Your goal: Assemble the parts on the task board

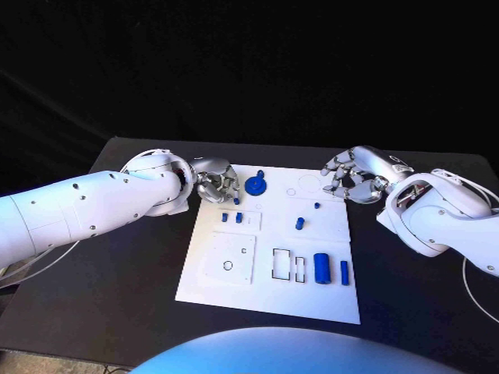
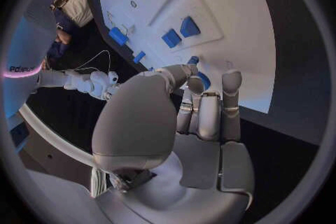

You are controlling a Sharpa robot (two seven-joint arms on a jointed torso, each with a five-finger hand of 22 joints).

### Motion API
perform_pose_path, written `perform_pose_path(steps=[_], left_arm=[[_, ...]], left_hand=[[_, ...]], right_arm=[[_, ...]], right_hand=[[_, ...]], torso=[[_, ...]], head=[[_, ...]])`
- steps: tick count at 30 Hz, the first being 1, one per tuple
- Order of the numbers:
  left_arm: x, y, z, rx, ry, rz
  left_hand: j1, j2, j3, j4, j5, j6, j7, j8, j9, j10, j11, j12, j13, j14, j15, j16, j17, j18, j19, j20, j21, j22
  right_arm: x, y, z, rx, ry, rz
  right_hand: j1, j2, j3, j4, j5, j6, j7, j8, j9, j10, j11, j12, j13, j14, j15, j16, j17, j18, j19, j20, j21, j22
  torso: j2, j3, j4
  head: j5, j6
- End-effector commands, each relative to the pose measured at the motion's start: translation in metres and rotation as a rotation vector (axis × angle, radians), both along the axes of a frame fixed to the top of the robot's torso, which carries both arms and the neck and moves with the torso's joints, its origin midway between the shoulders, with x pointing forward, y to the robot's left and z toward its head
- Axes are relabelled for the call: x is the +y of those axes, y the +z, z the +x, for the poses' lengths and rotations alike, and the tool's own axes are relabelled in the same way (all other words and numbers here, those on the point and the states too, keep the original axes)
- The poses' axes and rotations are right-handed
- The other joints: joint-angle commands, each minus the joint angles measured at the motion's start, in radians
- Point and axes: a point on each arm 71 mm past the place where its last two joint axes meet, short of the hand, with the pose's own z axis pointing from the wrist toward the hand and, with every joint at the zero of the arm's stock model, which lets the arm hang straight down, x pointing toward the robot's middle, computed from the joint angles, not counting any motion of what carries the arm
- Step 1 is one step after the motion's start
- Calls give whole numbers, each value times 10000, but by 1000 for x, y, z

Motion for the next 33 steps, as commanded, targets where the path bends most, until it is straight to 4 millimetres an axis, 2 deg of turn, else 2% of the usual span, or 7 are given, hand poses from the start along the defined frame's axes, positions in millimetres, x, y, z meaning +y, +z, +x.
perform_pose_path(steps=[1,21,26,30,32,33], left_arm=[[0,-2,-1,107,-66,3],[1,0,0,-82,52,-276],[4,2,1,-197,215,-520],[10,6,2,-205,714,-1399],[14,8,3,-146,1101,-2058],[17,9,4,-118,1283,-2359]], left_hand=[[74,-37,64,-2,23,-73,12,-46,-17,-66,16,-5,-11,46,11,67,4,-118,88,-9,63,16],[42,-116,192,-48,15,-195,37,-131,-57,-153,32,-78,-160,49,26,66,14,-122,90,-1,113,61],[37,-131,203,-55,13,-209,41,-141,-61,-175,35,-94,-198,43,27,64,-3,-120,83,0,115,57],[-35,-239,376,-94,19,-355,112,-247,-113,-773,118,-552,-1037,-112,91,-8,-356,-53,-235,38,-8,-263],[-109,-320,544,-104,22,-458,183,-302,-138,-1048,205,-1027,-1331,-630,173,-276,-1438,114,-1006,105,-430,-1100],[-127,-347,642,-137,35,-505,215,-317,-143,-1107,245,-1344,-1562,-685,203,-329,-1508,133,-1097,142,-461,-1153]], right_arm=[[1,0,0,-74,70,3],[0,0,0,-105,60,20],[0,-1,0,-28,83,-109],[0,-3,1,191,198,-491],[1,-5,0,250,299,-757],[2,-5,0,262,346,-878]], right_hand=[[-75,1,65,-6,0,89,-3,-36,-8,16,10,45,9,389,-53,-37,-16,99,45,5,-47,-5],[-88,-22,102,-18,1,82,-4,-49,-14,5,10,42,10,385,-52,-47,-33,106,29,7,-86,-24],[-26,-113,256,-59,5,104,-2,-63,-19,-81,17,-7,-8,381,-50,-58,-42,109,21,7,-112,-24],[-65,-254,437,-39,-4,117,53,-90,-26,-369,103,-243,-130,382,11,-60,-36,103,12,40,-143,-18],[-92,-334,521,-47,-9,113,77,-107,-30,-490,145,-366,-213,435,47,46,171,62,99,68,46,115],[-108,-362,539,-45,-11,117,77,-109,-29,-545,158,-413,-244,443,58,58,187,52,122,77,93,149]], torso=[[3,4,-1],[2,0,-1],[2,-8,-4],[-1,-12,-4],[-3,-10,-1],[-4,-7,-1]], head=[[3,14],[16,7],[12,1],[-5,11],[-31,18],[-49,20]])
